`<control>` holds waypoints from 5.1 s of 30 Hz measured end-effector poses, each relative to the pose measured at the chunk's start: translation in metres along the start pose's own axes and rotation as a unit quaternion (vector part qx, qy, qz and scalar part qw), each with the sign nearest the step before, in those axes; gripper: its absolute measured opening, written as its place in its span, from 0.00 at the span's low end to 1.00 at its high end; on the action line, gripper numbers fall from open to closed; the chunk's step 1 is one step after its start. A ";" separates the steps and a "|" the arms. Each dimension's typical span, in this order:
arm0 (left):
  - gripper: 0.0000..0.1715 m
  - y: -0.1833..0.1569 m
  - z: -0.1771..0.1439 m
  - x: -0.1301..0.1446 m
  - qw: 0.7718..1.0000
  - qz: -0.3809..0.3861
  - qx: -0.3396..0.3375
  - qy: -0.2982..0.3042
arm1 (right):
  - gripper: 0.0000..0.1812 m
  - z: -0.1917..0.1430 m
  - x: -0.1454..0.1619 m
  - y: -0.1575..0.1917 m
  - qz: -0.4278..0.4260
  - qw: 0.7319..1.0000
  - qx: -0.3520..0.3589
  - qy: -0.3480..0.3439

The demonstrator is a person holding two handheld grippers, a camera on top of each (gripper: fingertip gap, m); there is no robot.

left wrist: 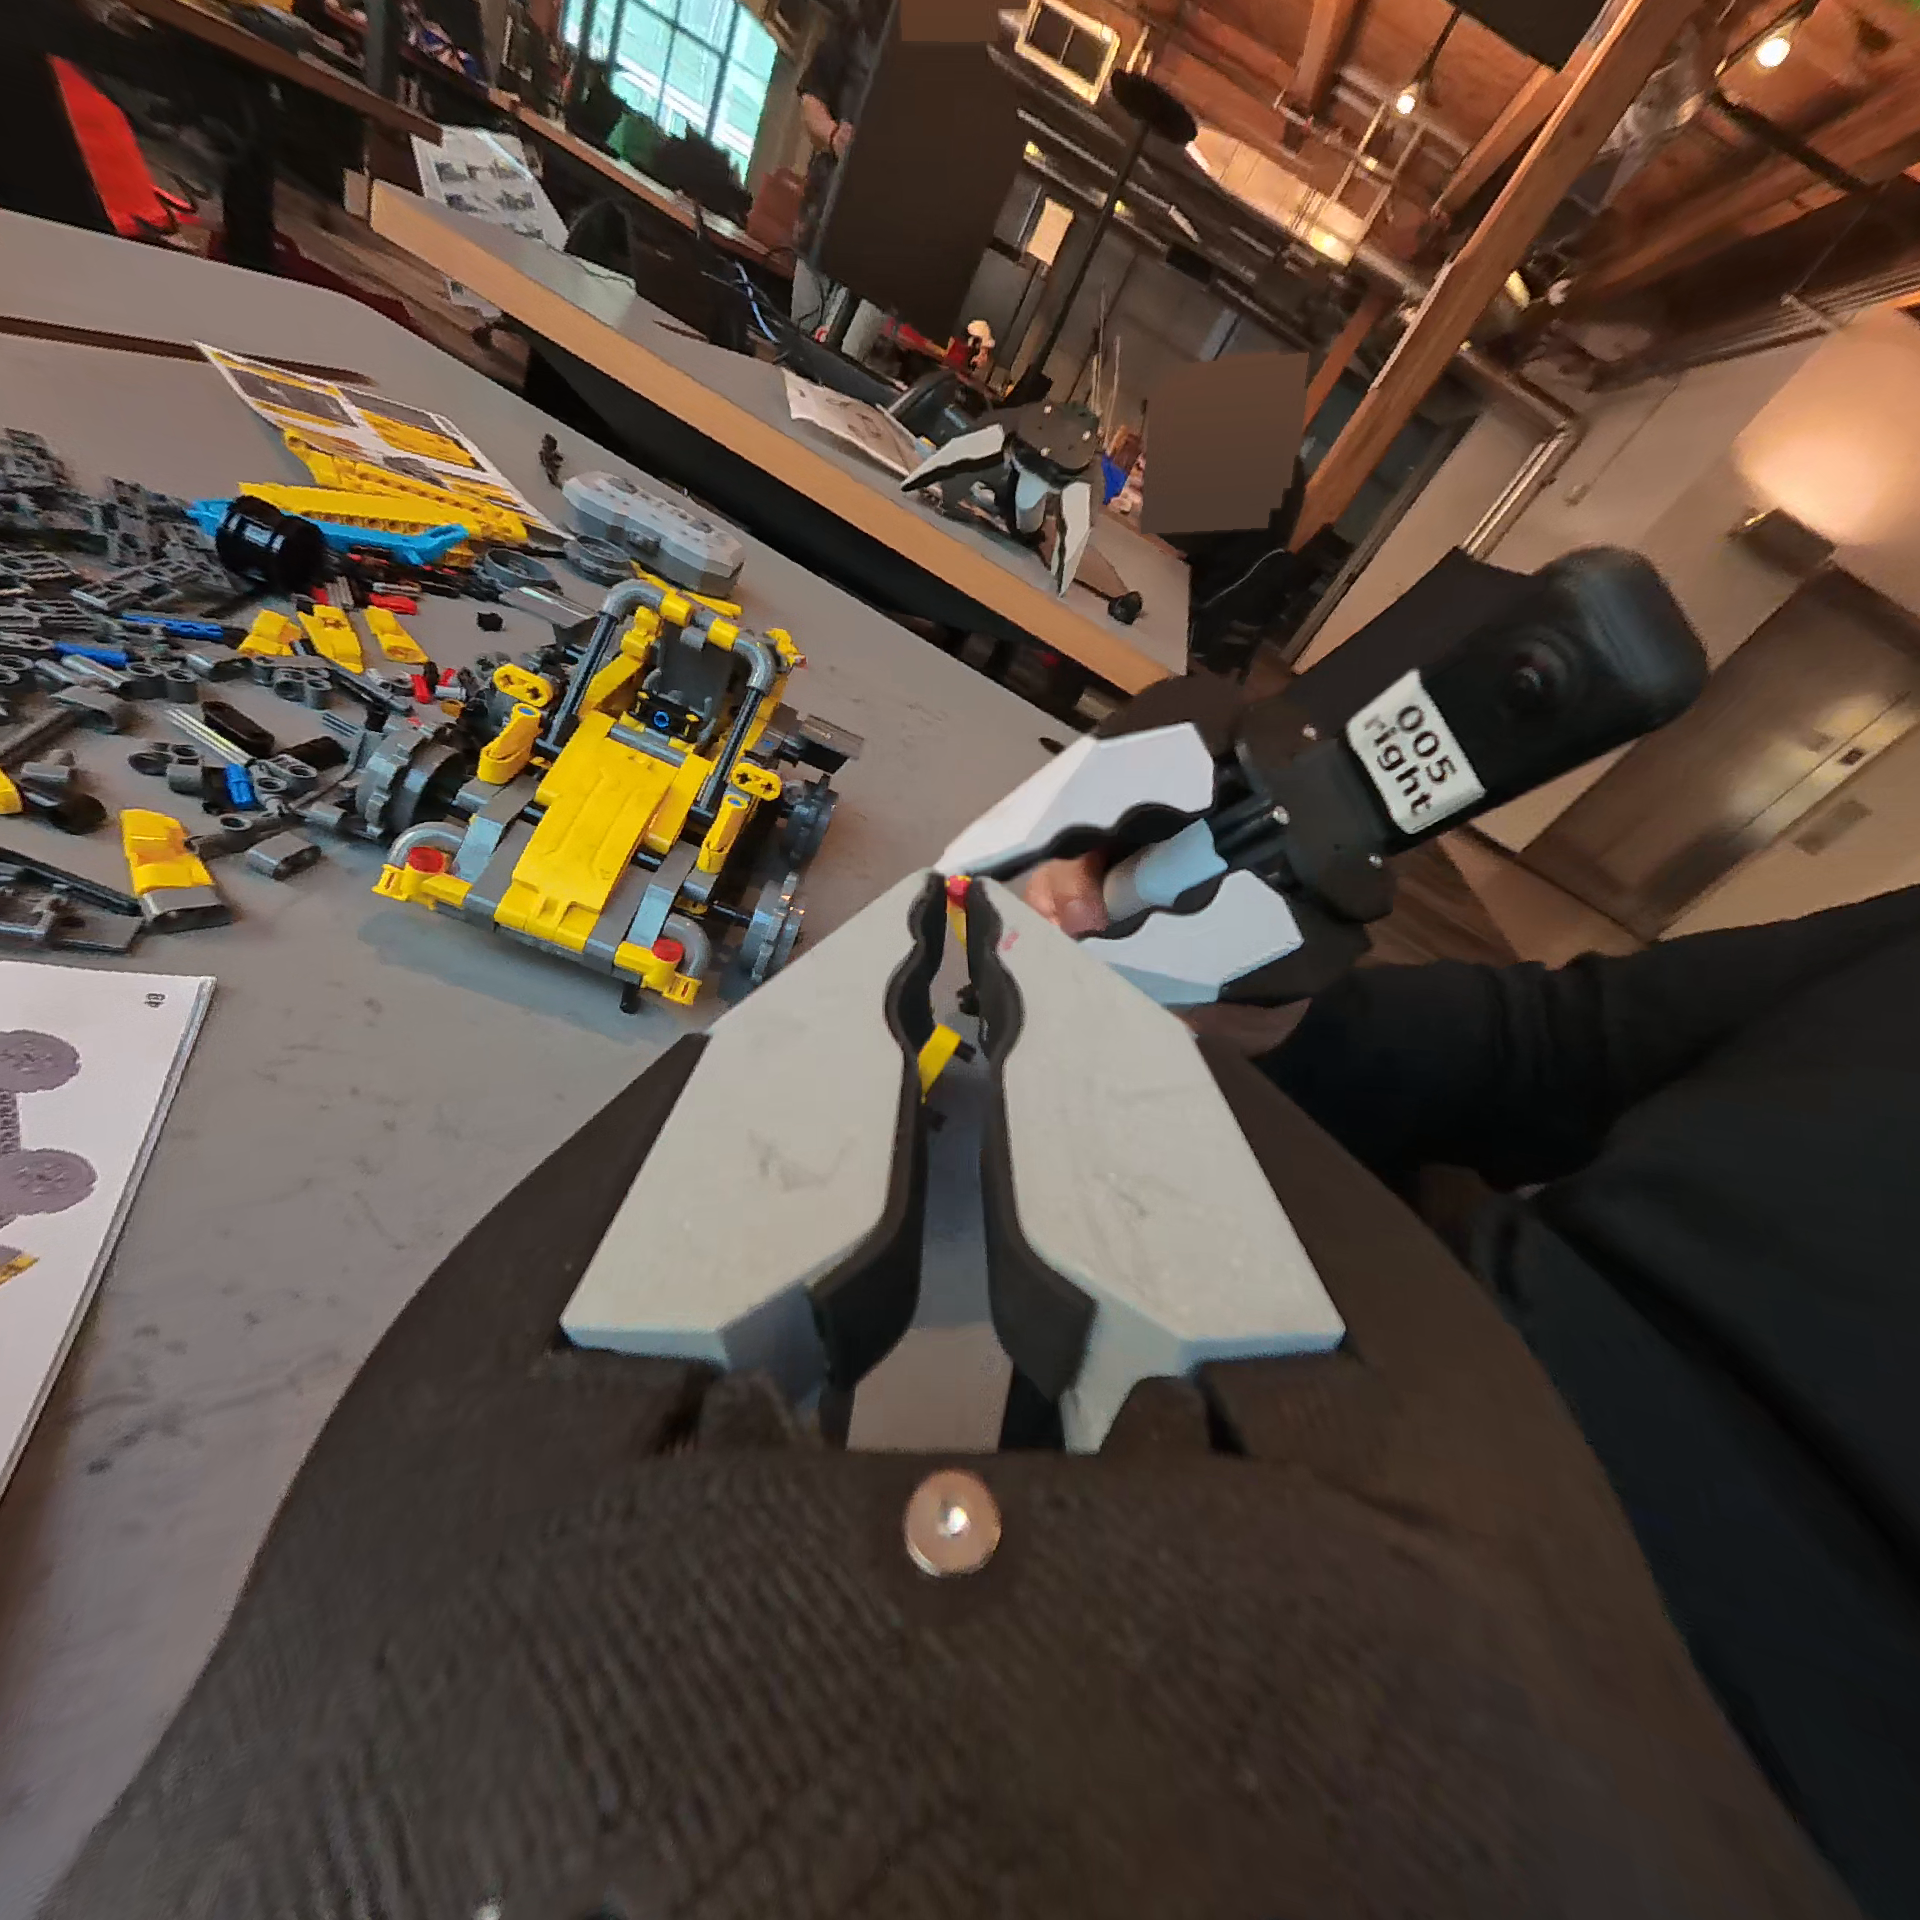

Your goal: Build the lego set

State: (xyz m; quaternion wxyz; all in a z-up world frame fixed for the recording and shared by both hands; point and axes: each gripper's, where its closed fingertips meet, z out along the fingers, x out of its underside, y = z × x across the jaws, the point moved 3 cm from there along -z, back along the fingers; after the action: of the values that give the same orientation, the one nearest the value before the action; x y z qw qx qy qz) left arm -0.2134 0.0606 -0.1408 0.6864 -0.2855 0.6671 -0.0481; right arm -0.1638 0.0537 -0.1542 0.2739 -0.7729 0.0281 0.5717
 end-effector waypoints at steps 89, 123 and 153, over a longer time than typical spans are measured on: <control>0.08 -0.001 -0.013 0.038 0.964 0.169 0.142 0.149 | 0.03 0.004 0.009 0.030 0.016 0.991 -0.136 -0.012; 0.07 -0.005 -0.006 0.028 0.982 0.005 0.170 0.086 | 0.08 -0.001 -0.007 0.024 -0.163 0.986 -0.013 0.014; 0.08 -0.002 -0.002 0.039 0.972 -0.087 0.182 0.124 | 0.05 -0.003 0.004 0.030 -0.257 0.966 0.005 0.013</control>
State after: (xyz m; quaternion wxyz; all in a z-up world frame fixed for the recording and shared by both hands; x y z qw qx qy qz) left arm -0.2108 0.0406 -0.1738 0.6321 -0.2041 0.6996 -0.2633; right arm -0.1705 0.0279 -0.1694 0.4148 -0.7601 -0.1650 0.4722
